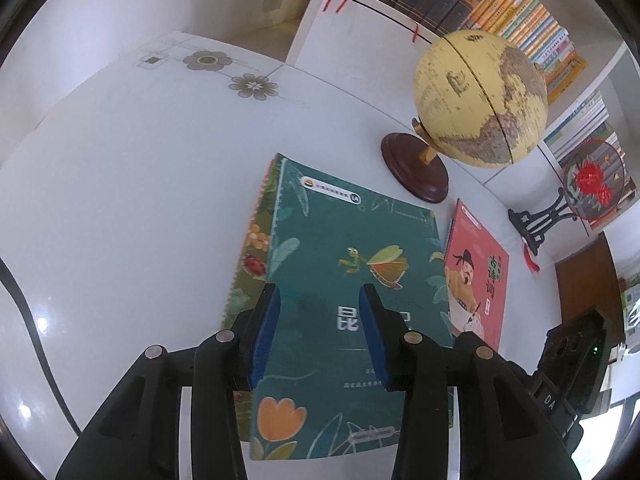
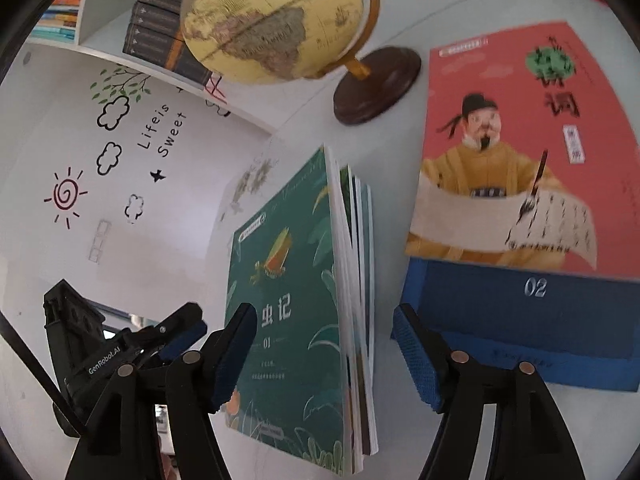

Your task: Organize books

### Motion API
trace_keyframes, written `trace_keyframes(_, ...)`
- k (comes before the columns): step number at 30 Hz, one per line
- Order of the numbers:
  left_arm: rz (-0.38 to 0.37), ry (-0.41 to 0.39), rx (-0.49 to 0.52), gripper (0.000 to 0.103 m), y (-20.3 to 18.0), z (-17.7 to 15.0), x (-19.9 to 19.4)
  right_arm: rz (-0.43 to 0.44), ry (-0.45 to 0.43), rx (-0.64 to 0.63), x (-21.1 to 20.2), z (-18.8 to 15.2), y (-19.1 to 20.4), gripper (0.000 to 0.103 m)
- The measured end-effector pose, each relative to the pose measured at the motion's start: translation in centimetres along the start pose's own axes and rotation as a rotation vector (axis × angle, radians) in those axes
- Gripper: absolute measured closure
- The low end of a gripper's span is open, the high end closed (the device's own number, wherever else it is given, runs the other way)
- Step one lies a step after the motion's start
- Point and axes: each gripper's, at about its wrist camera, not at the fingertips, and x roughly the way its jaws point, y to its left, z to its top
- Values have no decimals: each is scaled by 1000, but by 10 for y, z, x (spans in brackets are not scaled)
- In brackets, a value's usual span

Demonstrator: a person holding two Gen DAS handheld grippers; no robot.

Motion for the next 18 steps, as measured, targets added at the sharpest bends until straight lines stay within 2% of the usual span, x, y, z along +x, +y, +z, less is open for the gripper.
trace_keyframes(4,2,-4,0,65,-10,-1,-1,37,17,6,4,-5,8,34)
trace_keyframes(9,2,-11,4,65,-22,0,-1,23,19,-35,8,-11,25,19)
trace_keyframes(14,14,-9,26,65,-41,3,6,76,92,-26,15,-21,29,19)
trace_keyframes(18,24,-2,57,65,-60,5,13,103,83,-43,5,-18,23,19)
